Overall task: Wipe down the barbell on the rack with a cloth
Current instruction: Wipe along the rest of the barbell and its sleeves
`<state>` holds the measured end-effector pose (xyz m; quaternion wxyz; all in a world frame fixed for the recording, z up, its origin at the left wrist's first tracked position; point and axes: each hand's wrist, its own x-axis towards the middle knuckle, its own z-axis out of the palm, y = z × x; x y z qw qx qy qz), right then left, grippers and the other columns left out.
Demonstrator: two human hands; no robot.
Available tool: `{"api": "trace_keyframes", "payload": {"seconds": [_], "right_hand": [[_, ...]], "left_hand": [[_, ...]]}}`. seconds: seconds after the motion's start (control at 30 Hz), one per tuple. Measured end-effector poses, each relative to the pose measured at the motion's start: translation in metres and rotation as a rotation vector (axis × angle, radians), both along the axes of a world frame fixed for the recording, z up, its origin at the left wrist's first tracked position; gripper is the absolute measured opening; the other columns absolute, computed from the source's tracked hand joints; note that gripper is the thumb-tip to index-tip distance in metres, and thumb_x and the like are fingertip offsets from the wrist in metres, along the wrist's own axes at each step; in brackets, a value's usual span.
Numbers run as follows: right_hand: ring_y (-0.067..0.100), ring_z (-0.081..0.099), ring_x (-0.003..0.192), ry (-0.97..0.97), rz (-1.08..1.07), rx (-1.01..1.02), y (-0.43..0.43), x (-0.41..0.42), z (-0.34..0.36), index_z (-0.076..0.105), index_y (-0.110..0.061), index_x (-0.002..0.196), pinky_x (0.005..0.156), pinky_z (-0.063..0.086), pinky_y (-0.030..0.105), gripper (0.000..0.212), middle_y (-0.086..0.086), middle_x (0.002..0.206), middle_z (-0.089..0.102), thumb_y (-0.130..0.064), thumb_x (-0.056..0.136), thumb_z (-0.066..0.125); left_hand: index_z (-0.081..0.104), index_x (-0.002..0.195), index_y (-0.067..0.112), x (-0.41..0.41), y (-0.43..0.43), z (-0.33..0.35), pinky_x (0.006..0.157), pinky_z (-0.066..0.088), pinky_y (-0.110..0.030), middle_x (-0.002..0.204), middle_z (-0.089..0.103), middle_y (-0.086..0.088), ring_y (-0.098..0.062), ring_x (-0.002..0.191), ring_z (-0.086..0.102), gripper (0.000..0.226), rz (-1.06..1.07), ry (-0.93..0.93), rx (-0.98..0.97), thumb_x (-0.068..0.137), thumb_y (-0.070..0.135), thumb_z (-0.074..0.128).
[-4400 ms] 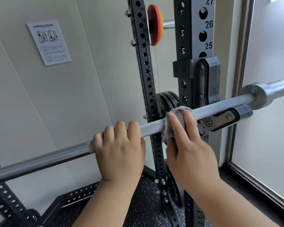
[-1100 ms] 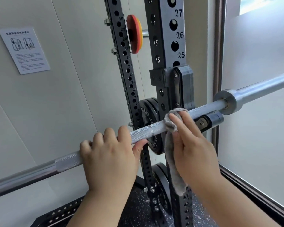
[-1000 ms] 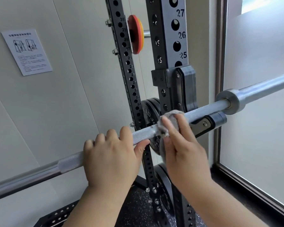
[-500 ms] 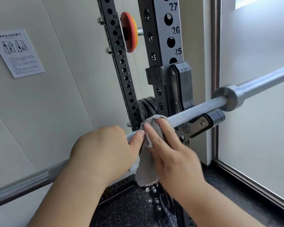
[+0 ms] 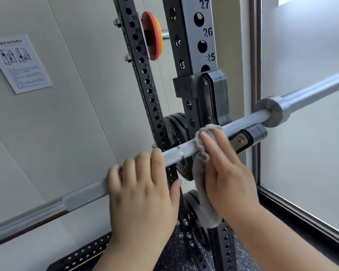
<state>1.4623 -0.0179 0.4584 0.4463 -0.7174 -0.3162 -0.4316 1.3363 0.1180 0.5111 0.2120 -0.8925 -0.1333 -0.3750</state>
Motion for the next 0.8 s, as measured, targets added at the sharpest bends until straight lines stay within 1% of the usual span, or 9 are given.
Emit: {"api": "trace_keyframes", "payload": {"seconds": [0.1, 0.2, 0.27, 0.33, 0.43, 0.57, 0.67, 0.73, 0.8], "right_hand": [[0.024, 0.073, 0.082, 0.06, -0.006, -0.002, 0.012, -0.014, 0.001, 0.052, -0.028, 0.152, 0.063, 0.062, 0.034, 0.048, -0.01, 0.166, 0.034, -0.03, 0.105, 0.046], [0.022, 0.072, 0.075, -0.102, 0.011, -0.115, 0.023, -0.022, -0.003, 0.056, -0.027, 0.15, 0.055, 0.06, 0.031, 0.046, 0.002, 0.16, 0.046, -0.03, 0.109, 0.037], [0.019, 0.074, 0.078, -0.147, -0.064, -0.156, 0.014, -0.008, -0.005, 0.053, -0.027, 0.152, 0.056, 0.06, 0.031, 0.045, 0.001, 0.161, 0.047, -0.035, 0.111, 0.035], [0.023, 0.076, 0.085, -0.04, -0.125, -0.06, 0.005, 0.006, -0.006, 0.049, -0.026, 0.155, 0.055, 0.06, 0.036, 0.047, -0.003, 0.166, 0.039, -0.033, 0.11, 0.041], [0.027, 0.075, 0.088, 0.047, -0.123, 0.019, 0.016, 0.0, -0.007, 0.045, -0.025, 0.158, 0.057, 0.062, 0.04, 0.054, -0.001, 0.169, 0.033, -0.028, 0.105, 0.051], [0.019, 0.071, 0.076, -0.159, -0.03, -0.148, 0.024, -0.012, -0.008, 0.047, -0.028, 0.154, 0.059, 0.063, 0.032, 0.052, 0.003, 0.161, 0.045, -0.025, 0.103, 0.051], [0.02, 0.075, 0.091, -0.074, -0.155, -0.175, 0.006, 0.008, -0.006, 0.036, -0.03, 0.16, 0.056, 0.06, 0.033, 0.052, -0.005, 0.168, 0.034, -0.035, 0.109, 0.035], [0.023, 0.073, 0.109, 0.021, -0.167, -0.024, 0.007, 0.009, -0.008, 0.041, -0.023, 0.16, 0.058, 0.061, 0.038, 0.052, -0.002, 0.169, 0.032, -0.03, 0.108, 0.042], [0.024, 0.073, 0.111, 0.013, -0.106, -0.006, 0.018, -0.003, -0.005, 0.044, -0.02, 0.158, 0.064, 0.064, 0.039, 0.053, 0.003, 0.169, 0.032, -0.025, 0.105, 0.051]], "left_hand": [[0.057, 0.126, 0.007, 0.008, -0.006, 0.002, 0.081, 0.036, -0.051, 0.099, 0.054, -0.014, -0.036, 0.087, 0.05, 0.059, 0.066, -0.017, 0.002, 0.089, 0.053, 0.062], [0.056, 0.104, 0.015, 0.016, -0.002, 0.008, 0.07, 0.031, -0.044, 0.087, 0.054, -0.009, -0.034, 0.077, 0.052, 0.04, 0.047, -0.067, 0.016, 0.084, 0.048, 0.066], [0.056, 0.097, 0.016, 0.019, 0.003, 0.009, 0.066, 0.028, -0.041, 0.081, 0.054, -0.008, -0.033, 0.072, 0.052, 0.03, 0.036, -0.096, 0.033, 0.085, 0.042, 0.068], [0.057, 0.095, 0.016, 0.022, 0.007, 0.009, 0.064, 0.027, -0.039, 0.077, 0.054, -0.006, -0.032, 0.068, 0.052, 0.024, 0.056, -0.111, 0.039, 0.088, 0.037, 0.068], [0.056, 0.091, 0.016, 0.024, 0.006, 0.015, 0.063, 0.021, -0.037, 0.071, 0.055, -0.006, -0.031, 0.063, 0.054, 0.029, 0.084, -0.048, -0.005, 0.083, 0.037, 0.075], [0.05, 0.074, 0.019, 0.023, 0.002, 0.028, 0.057, 0.02, -0.033, 0.057, 0.055, -0.006, -0.03, 0.049, 0.055, 0.044, 0.109, 0.108, -0.083, 0.063, 0.028, 0.092], [0.037, 0.073, 0.023, 0.02, -0.005, 0.039, 0.053, 0.02, -0.029, 0.052, 0.045, 0.0, -0.026, 0.044, 0.039, 0.05, 0.132, 0.185, -0.099, 0.078, 0.051, 0.078], [0.039, 0.078, 0.024, 0.022, -0.008, 0.042, 0.05, 0.021, -0.027, 0.056, 0.037, 0.005, -0.022, 0.048, 0.036, 0.049, 0.181, 0.147, -0.051, 0.088, 0.069, 0.055], [0.044, 0.079, 0.024, 0.024, -0.008, 0.048, 0.048, 0.023, -0.026, 0.059, 0.04, 0.005, -0.019, 0.049, 0.036, 0.055, 0.203, 0.132, -0.078, 0.087, 0.078, 0.045]]}}
